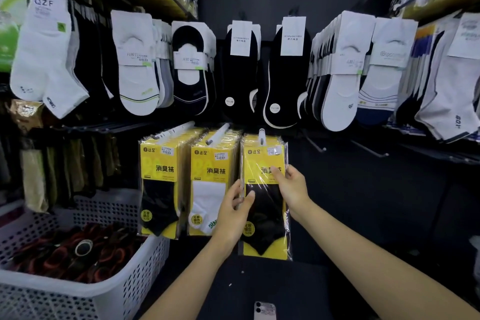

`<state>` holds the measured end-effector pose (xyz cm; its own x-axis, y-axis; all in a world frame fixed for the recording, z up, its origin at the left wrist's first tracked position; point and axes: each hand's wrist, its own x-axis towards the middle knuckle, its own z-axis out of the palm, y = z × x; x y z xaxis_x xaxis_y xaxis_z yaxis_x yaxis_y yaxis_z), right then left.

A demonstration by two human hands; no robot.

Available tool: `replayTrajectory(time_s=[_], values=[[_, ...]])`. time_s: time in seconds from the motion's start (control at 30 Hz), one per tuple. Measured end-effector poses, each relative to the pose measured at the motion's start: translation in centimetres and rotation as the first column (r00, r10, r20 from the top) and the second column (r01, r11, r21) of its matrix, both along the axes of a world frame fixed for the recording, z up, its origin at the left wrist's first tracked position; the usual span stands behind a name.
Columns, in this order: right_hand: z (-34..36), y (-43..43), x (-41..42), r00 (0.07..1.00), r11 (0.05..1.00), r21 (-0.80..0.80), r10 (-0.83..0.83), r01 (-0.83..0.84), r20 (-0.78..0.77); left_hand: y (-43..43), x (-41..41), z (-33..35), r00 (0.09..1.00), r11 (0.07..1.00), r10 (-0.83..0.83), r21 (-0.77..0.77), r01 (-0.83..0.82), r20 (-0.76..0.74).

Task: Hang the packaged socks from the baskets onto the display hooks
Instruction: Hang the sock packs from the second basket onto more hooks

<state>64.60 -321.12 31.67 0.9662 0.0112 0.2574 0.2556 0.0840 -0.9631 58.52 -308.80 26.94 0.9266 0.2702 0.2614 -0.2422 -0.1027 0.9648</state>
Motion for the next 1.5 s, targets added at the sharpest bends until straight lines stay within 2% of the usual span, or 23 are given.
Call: replayTrajectory(time_s=[0.17, 0.3, 0.5, 0.6, 0.8, 0.9, 1.0, 1.1, 1.17, 1.33, 1.43, 1.5], values=[[-1.0, 0.3, 3.5, 0.992, 0.996, 0.009, -0.089, 0.091, -0.087, -0.8, 3.1, -0.1, 0.999, 0.999, -0.037, 0.022, 0.037, 0.02], [-1.8, 0.9, 6.4, 0.979, 0.987, -0.001, -0.16, 0.161, -0.13, -1.0, 6.7, -0.9, 1.0, 0.998, 0.019, 0.054, -0.02, 0.011], [-2.3, 1.3, 10.0, 0.948, 0.988, 0.054, -0.126, 0.148, -0.293, -0.6, 10.9, -0.8, 0.997, 0.995, 0.062, 0.075, -0.058, -0.046], [-3.1, 0.5, 10.3, 0.954, 0.992, 0.04, -0.102, 0.118, -0.28, -0.5, 11.6, -0.8, 0.997, 0.995, 0.056, 0.085, -0.051, -0.059], [-5.8, -4.3, 5.7, 0.963, 0.992, -0.116, -0.079, 0.05, -0.256, -1.0, 7.7, -2.7, 0.997, 0.991, 0.053, 0.123, -0.045, -0.064], [-8.1, -7.7, 1.5, 0.962, 0.981, -0.194, -0.025, -0.03, -0.274, -1.4, 3.6, -5.5, 0.992, 0.99, 0.004, 0.138, 0.014, -0.129], [-11.4, -11.0, -3.3, 0.941, 0.961, -0.262, -0.002, -0.092, -0.338, -2.4, -1.2, -9.5, 0.962, 0.989, -0.099, 0.084, 0.124, -0.255], [-16.3, -14.1, -8.1, 0.87, 0.925, -0.334, -0.01, -0.179, -0.492, -4.3, -6.3, -14.8, 0.913, 0.979, -0.149, 0.071, 0.189, -0.38], [-20.0, -16.0, -11.1, 0.803, 0.9, -0.386, -0.072, -0.203, -0.591, -5.9, -9.5, -18.4, 0.867, 0.972, -0.169, 0.068, 0.226, -0.468], [-28.5, -20.4, -17.5, 0.683, 0.775, -0.561, -0.242, -0.291, -0.689, -8.8, -15.2, -25.6, 0.717, 0.914, -0.243, 0.092, 0.394, -0.653], [-31.2, -21.9, -19.8, 0.534, 0.719, -0.53, -0.259, -0.45, -0.805, -9.0, -16.8, -28.1, 0.665, 0.888, -0.229, 0.128, 0.442, -0.711], [-32.9, -22.5, -20.8, 0.44, 0.739, -0.453, -0.235, -0.498, -0.867, -8.7, -17.5, -29.4, 0.662, 0.849, -0.21, 0.203, 0.489, -0.719]])
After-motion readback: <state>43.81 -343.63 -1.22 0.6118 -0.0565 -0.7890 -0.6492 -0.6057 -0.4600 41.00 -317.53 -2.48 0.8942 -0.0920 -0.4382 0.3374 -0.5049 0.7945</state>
